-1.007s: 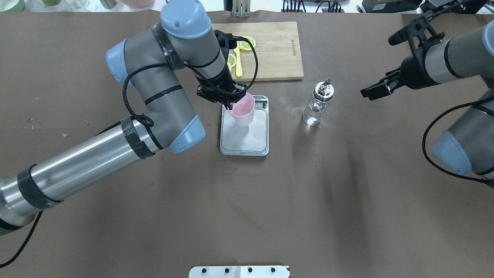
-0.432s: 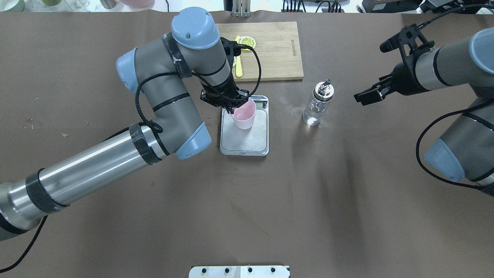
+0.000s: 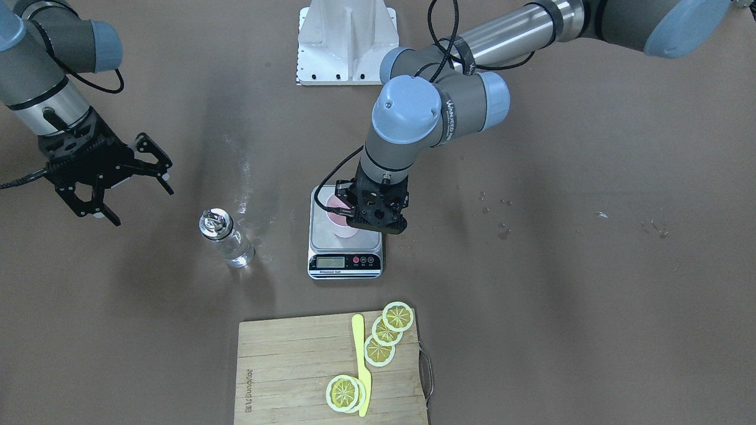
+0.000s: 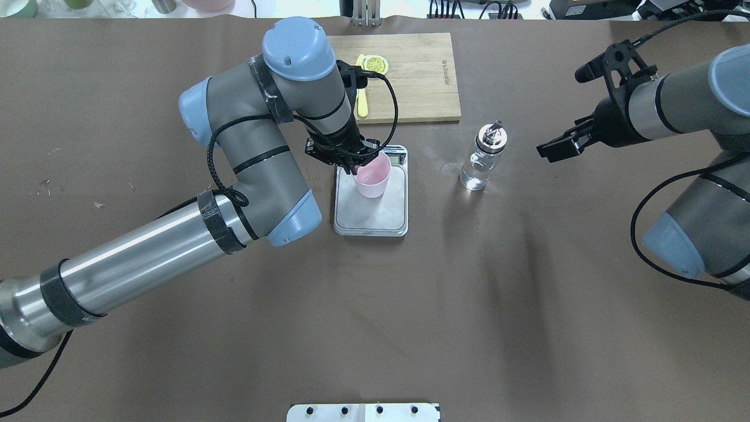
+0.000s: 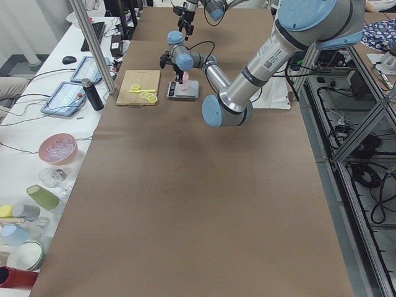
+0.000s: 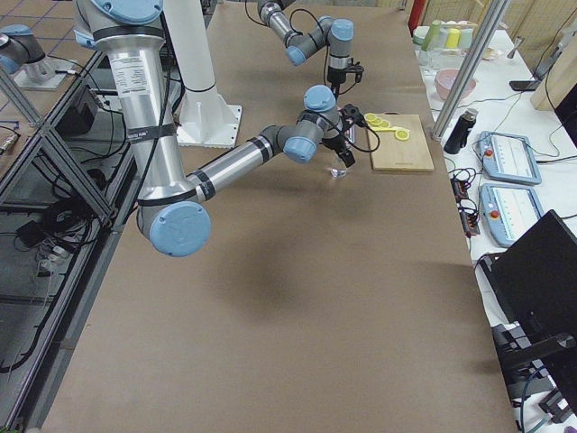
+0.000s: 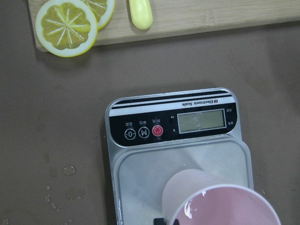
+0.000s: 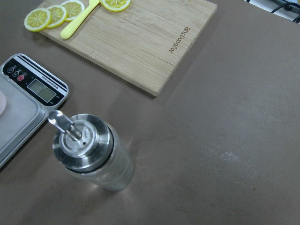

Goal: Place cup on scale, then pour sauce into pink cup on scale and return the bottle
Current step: 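Lower the pink cup onto the scale and open the left gripper, then withdraw the left gripper while the right gripper reaches the sauce bottle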

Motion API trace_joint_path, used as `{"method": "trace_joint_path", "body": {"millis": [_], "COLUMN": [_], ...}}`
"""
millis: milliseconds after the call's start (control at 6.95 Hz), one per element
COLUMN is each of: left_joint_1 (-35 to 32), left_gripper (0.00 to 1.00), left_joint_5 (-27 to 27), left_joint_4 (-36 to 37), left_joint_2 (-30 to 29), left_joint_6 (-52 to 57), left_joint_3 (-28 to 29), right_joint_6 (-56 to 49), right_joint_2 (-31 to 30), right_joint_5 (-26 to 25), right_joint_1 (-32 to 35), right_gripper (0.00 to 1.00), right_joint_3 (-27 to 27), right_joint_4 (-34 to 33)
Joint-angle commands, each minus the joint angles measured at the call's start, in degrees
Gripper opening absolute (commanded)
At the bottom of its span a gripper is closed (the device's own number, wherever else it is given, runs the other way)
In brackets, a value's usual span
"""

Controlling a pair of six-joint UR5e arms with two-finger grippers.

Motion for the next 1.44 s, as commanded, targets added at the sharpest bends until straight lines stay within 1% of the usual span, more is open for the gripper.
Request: {"method": "trace_joint_path", "body": {"millis": [0, 288, 432, 576, 720, 863, 1007, 1295], "left_joint_1": [0.0, -0.1, -0.3, -0.8, -2.0, -3.6, -5.4, -9.2], "left_gripper": [0.97, 0.97, 0.97, 0.97, 0.97, 0.97, 0.97, 0.97], "left_joint_5": [0.0, -0.1, 0.0, 0.0, -0.3, -0.3, -0.3, -0.1], "left_joint_4": [-0.2, 0.2, 0.3, 1.1, 1.8, 3.7, 6.1, 12.8], "left_joint_2": [0.2, 0.2, 0.3, 1.5, 5.4, 8.0, 8.7, 8.8], "left_joint_6": [-0.5, -0.8, -0.8, -0.8, -0.5, 0.1, 1.3, 8.4], "left_joint_3": [-1.3, -2.8, -3.9, -6.9, -12.1, -16.0, -17.6, -19.0], "right_joint_6": [0.2, 0.3, 2.5, 4.1, 5.7, 6.2, 6.3, 6.3], "right_joint_2": [0.1, -0.2, -0.4, -0.7, -0.9, -0.9, -0.8, -0.6], "right_joint_5": [-0.1, -0.1, -0.1, -1.4, -4.3, -6.0, -8.1, -11.0], "right_joint_1": [-0.1, -0.1, -0.4, -1.4, -3.3, -4.7, -6.3, -8.6], "right_gripper": [1.0, 1.0, 1.0, 1.0, 1.0, 1.0, 1.0, 1.0], "right_joint_3": [-0.1, -0.2, -0.9, -2.0, -2.4, -2.5, -2.6, -2.7], "right_joint_4": [0.1, 1.4, 4.4, 7.8, 9.5, 10.4, 10.5, 10.5]}}
